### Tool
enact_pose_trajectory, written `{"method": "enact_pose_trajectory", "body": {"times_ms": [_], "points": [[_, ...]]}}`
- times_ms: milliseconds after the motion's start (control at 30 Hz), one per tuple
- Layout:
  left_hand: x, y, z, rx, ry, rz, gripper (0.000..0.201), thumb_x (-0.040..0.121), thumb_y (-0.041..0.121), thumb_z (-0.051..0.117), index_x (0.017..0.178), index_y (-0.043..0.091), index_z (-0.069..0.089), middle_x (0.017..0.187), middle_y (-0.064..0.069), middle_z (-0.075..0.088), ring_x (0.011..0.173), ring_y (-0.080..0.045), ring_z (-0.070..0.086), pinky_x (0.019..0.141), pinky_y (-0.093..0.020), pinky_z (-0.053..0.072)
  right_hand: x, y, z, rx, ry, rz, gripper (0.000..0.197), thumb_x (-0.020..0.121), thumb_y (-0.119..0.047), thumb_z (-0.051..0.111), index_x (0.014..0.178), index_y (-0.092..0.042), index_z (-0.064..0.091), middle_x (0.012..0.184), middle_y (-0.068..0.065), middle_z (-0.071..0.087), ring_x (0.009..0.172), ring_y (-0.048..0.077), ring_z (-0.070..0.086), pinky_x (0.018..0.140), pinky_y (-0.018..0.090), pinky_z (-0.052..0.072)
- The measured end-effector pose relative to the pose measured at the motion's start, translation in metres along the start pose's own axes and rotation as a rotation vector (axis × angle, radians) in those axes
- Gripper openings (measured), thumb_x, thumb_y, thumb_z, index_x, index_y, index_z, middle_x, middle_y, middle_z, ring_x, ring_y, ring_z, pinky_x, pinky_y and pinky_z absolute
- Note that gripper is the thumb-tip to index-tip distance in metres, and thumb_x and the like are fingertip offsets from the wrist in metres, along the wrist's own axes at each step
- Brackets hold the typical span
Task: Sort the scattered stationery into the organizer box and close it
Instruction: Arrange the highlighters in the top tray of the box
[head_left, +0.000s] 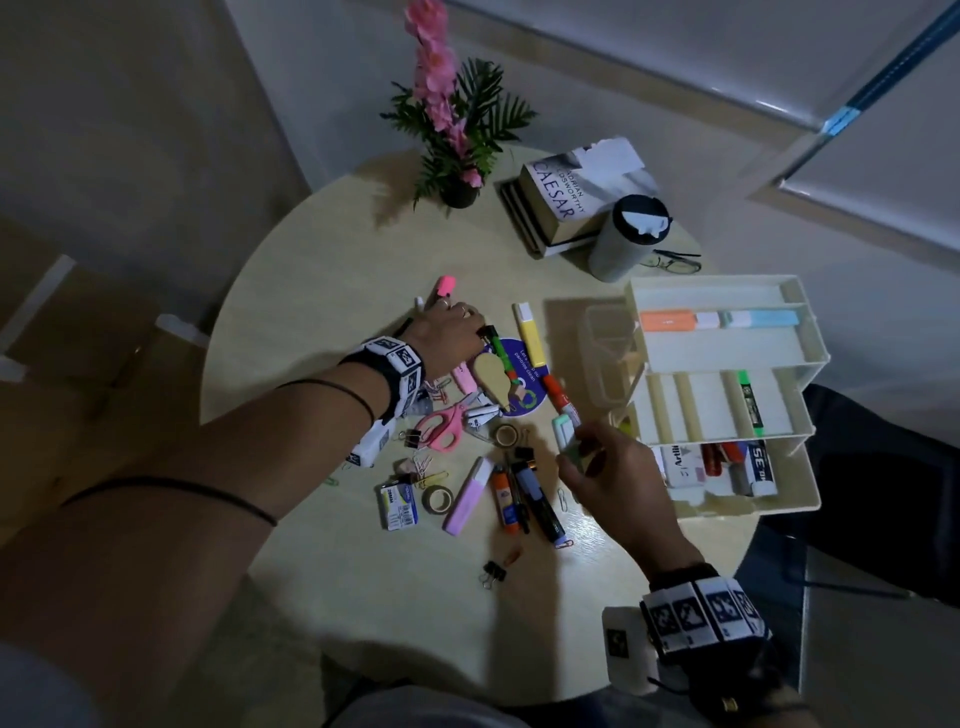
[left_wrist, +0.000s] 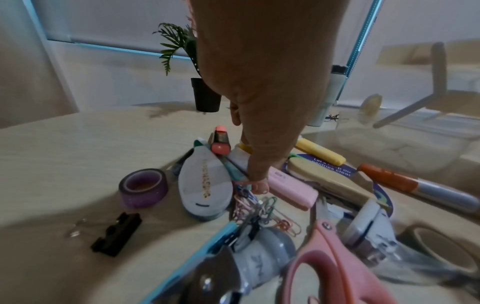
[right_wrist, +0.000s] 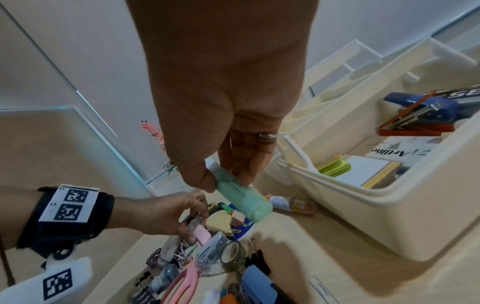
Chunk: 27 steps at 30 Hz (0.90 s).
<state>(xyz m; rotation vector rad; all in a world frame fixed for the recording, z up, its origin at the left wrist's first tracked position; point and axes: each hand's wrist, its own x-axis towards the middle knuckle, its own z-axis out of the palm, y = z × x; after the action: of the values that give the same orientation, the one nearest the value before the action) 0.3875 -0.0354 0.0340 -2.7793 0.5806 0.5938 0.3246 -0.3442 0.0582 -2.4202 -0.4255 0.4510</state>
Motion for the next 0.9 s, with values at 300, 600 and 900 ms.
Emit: {"method": "enact_pose_trajectory", "body": {"times_ms": [300, 600, 900], "points": [[-0.021, 0.01, -0.003, -0.153, 0.121, -0.029, 0.023, 0.098, 0.027, 0.056, 0.115, 0.014, 0.064, 0.117, -0.006, 0.068, 0.11, -0.028, 0.062, 0.093, -0.042, 0.048, -0.005, 0.004, -0.031, 0.011, 0.109, -0.091, 0.029, 0.086, -0.025, 0.084, 0.112, -0.021, 0.07, 0.092, -0.009, 0.071, 0.085, 0.003, 0.066, 0.072, 0.031, 0.059], [-0.032, 0.044, -0.046, -0.879, 0.521, -0.281, 0.038, 0.095, 0.023, 0.072, 0.121, 0.018, 0.044, 0.099, -0.008, 0.07, 0.086, -0.031, 0.069, 0.061, -0.039, 0.052, 0.006, 0.036, -0.077, 0.049, 0.195, -0.138, 0.032, 0.093, -0.018, 0.078, 0.123, -0.01, 0.071, 0.1, 0.003, 0.069, 0.085, 0.013, 0.07, 0.075, 0.038, 0.061], [-0.01, 0.112, -0.143, -1.356, 0.801, -0.427, 0.016, 0.088, 0.014, 0.08, 0.089, 0.014, 0.064, 0.082, 0.002, 0.075, 0.069, 0.005, 0.067, 0.059, -0.009, 0.045, 0.06, 0.095, -0.163, -0.027, 0.218, -0.273, 0.03, 0.093, -0.018, 0.079, 0.121, -0.009, 0.072, 0.103, 0.005, 0.072, 0.089, 0.018, 0.069, 0.082, 0.044, 0.061]]}}
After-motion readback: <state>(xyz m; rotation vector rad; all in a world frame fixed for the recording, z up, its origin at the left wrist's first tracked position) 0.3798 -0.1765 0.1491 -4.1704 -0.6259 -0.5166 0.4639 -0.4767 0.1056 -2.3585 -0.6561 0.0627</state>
